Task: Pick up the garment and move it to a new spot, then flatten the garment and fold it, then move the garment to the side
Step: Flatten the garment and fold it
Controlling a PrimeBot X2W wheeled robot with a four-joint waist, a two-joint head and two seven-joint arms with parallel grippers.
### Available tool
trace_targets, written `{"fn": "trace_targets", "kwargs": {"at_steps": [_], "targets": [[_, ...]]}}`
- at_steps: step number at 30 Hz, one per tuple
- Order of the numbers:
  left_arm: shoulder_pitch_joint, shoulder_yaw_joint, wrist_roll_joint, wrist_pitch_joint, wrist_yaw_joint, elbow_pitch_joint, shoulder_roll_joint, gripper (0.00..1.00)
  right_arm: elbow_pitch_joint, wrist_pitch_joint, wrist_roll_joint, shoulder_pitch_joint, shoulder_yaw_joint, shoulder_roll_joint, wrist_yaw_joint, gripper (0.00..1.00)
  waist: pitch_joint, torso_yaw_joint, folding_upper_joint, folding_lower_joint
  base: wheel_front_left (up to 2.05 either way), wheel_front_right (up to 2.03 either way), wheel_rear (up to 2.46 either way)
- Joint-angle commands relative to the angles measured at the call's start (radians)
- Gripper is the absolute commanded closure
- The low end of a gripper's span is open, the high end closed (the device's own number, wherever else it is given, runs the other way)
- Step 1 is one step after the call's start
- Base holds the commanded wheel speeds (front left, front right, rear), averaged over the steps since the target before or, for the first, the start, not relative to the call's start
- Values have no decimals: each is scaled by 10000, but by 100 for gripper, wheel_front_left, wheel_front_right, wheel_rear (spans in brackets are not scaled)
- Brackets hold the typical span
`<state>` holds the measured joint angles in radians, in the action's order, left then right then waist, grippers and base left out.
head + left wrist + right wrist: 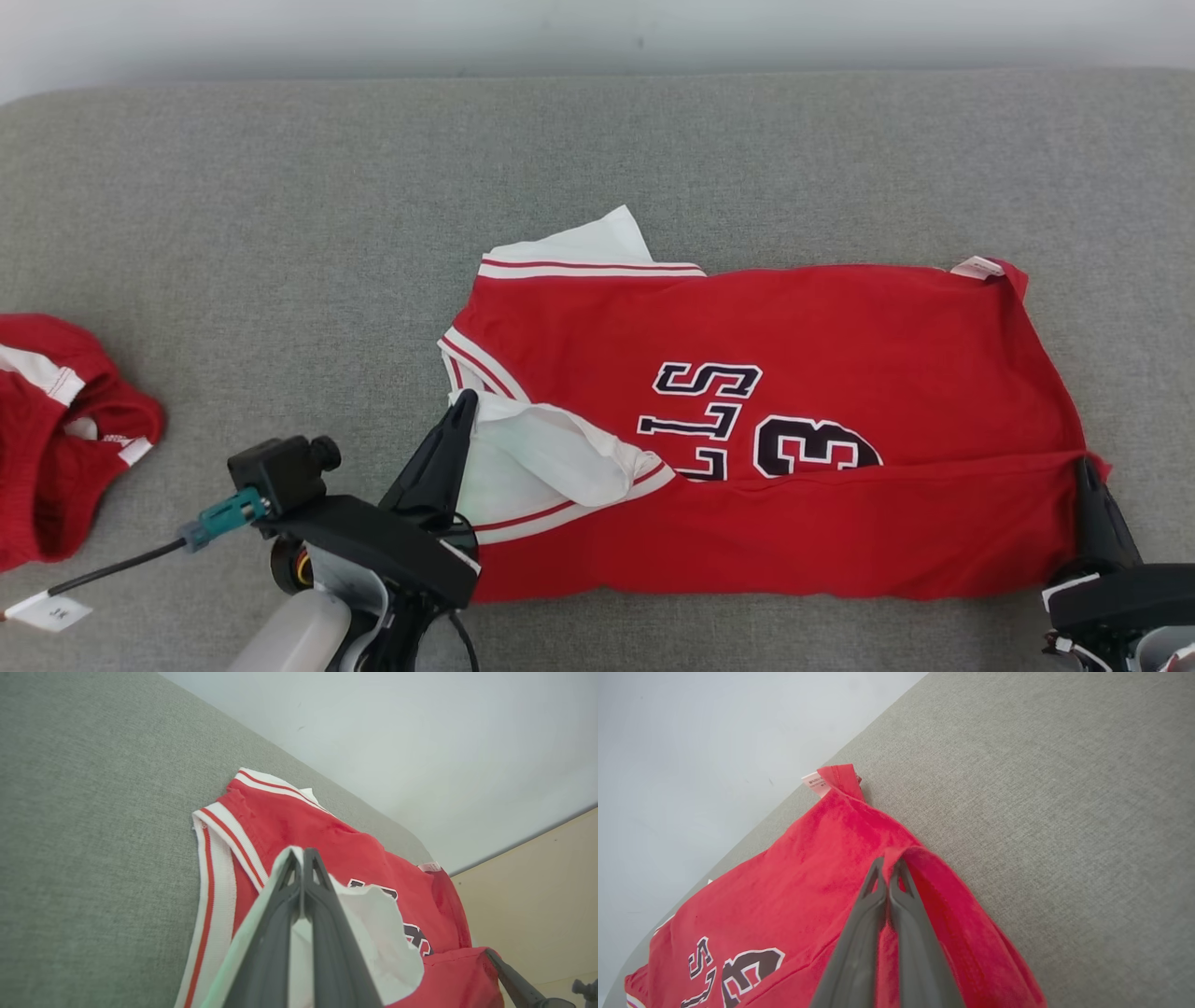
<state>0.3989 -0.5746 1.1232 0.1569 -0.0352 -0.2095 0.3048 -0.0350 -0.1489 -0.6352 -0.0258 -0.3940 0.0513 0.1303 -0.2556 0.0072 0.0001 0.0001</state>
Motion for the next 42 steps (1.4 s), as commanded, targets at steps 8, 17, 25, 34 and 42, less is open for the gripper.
{"fn": "trace_targets", "kwargs": {"at_steps": [8,17,25,34,42], "targets": [[797,-384,-1176,448,272,-1003,-100,0,-500,167,253,-434,67,-23,6,0,-77,31,-1,-1,0,0,0],[329,-305,-2640,1031,948,-1363,272,0,29,-191,526,131,-388,-25,6,0,464,-34,-1,-1,0,0,0],[-1268,-951,-3308,505,1868,-581,1101,0,594,-1605,1170,1145,-1144,-27,6,0,796,-70,-1,-1,0,0,0],[-1867,-1343,-3432,-206,2485,-125,1260,0,125,-2280,1768,979,-1217,-24,6,0,857,-7,-1,-1,0,0,0],[-1640,-1535,-3182,-799,2579,-311,1002,0,338,-2317,2021,897,-803,-17,6,0,727,43,-1,-1,0,0,0]]}}
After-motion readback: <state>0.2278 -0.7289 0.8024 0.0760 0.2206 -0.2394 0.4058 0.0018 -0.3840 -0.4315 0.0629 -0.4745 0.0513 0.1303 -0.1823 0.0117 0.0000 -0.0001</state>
